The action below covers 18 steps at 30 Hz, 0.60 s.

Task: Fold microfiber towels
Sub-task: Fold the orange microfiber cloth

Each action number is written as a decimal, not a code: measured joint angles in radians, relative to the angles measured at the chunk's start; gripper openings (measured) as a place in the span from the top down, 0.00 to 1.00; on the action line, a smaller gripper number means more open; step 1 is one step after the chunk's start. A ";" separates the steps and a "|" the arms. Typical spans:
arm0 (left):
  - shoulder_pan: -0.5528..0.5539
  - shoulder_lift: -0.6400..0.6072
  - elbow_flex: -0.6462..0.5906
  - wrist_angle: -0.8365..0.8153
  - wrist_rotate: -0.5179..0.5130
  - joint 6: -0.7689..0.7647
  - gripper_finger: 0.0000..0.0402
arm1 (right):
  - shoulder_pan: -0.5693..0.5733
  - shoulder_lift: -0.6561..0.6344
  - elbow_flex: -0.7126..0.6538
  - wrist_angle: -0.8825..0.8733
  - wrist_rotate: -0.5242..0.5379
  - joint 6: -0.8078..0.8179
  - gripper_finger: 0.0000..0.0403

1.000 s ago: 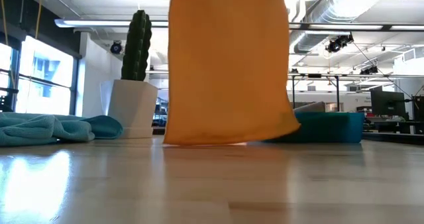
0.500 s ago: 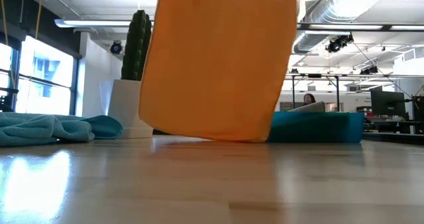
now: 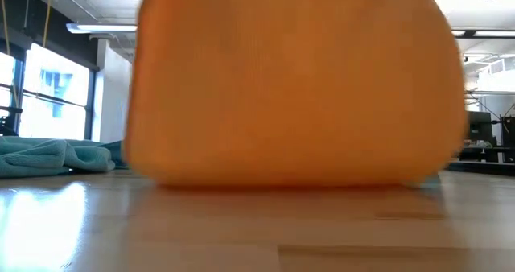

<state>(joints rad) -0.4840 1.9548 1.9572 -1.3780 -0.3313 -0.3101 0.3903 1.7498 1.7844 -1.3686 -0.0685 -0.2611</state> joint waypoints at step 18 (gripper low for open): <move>0.007 0.062 0.000 0.240 0.164 0.014 1.00 | 0.128 -0.273 -0.762 0.831 -0.045 0.385 1.00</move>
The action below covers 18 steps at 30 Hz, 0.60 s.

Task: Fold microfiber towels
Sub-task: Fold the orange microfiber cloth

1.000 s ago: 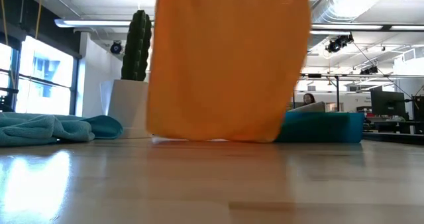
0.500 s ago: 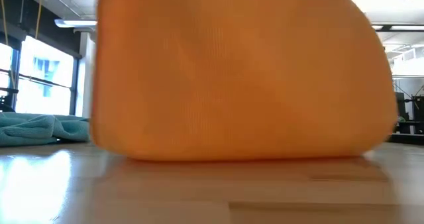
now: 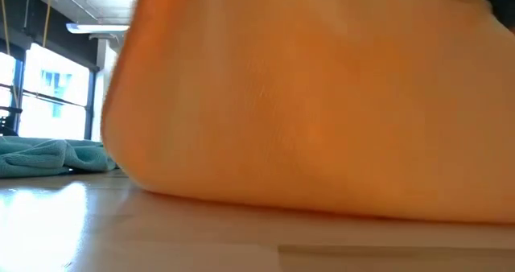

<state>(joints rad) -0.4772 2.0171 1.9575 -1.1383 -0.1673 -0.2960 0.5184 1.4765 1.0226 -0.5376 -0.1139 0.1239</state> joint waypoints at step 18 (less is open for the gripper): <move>0.095 0.001 -0.139 -0.090 -0.026 -0.202 1.00 | -0.053 0.008 -0.089 0.021 0.098 -0.122 1.00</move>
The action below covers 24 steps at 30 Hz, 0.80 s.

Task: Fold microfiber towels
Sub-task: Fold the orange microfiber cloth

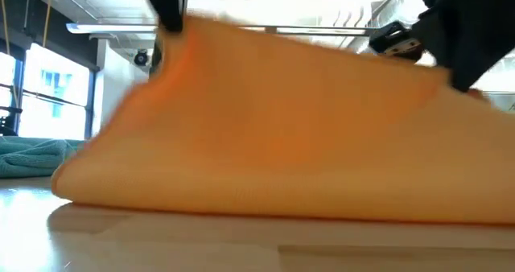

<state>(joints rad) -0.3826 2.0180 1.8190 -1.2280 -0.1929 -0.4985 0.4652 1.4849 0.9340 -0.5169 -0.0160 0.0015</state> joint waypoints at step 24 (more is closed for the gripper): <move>0.173 0.000 -0.217 0.007 -0.186 -0.028 1.00 | -0.243 0.000 0.000 -0.079 0.088 -0.203 1.00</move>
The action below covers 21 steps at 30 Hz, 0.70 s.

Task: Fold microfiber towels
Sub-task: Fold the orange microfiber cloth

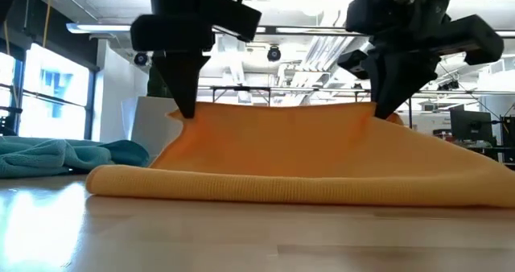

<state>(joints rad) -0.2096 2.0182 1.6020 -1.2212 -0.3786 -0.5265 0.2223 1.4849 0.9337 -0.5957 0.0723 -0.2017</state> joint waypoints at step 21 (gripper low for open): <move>0.047 0.000 -0.001 0.000 -0.015 0.032 1.00 | -0.048 0.000 0.000 -0.071 0.059 -0.032 0.77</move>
<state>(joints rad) -0.1627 2.0182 1.6012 -1.2213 -0.3935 -0.4946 0.1741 1.4853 0.9333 -0.6665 0.1310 -0.2341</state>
